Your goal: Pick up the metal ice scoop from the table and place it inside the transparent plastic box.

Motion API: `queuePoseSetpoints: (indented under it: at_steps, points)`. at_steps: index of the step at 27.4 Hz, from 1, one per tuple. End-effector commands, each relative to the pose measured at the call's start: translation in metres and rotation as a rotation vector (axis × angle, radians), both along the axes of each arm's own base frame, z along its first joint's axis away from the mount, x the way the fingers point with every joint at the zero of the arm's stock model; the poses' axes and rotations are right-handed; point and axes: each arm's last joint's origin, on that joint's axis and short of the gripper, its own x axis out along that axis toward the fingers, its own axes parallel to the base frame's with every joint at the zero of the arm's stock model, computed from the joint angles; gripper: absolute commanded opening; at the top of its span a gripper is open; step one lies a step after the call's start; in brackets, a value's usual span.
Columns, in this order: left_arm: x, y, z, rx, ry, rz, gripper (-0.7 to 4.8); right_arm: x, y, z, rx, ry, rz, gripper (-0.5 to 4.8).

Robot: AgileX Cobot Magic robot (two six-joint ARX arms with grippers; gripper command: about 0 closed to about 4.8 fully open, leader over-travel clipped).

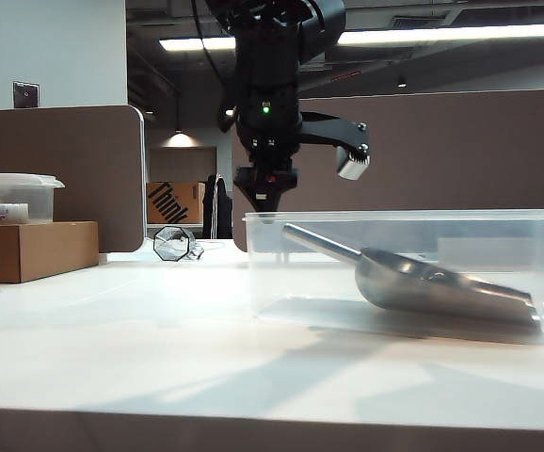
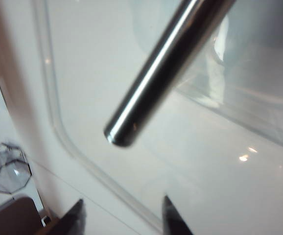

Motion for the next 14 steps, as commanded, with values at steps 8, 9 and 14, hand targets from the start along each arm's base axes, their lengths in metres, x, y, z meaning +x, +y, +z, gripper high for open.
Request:
queuePoseSetpoints:
  at_steps: [8, 9, 14]
  points:
    - [-0.018, 0.016, 0.067, -0.229, -0.123, 0.045, 1.68, 0.000, 0.000, 0.001, 0.002, -0.010, 0.004, -0.01]
    - [-0.022, 0.018, 0.075, -0.285, -0.117, 0.049, 1.17, 0.000, 0.000, 0.001, 0.002, -0.010, 0.004, -0.01]
    - [-0.046, 0.037, 0.113, -0.503, -0.062, 0.106, -0.06, 0.000, 0.000, 0.001, 0.002, -0.010, 0.005, -0.01]
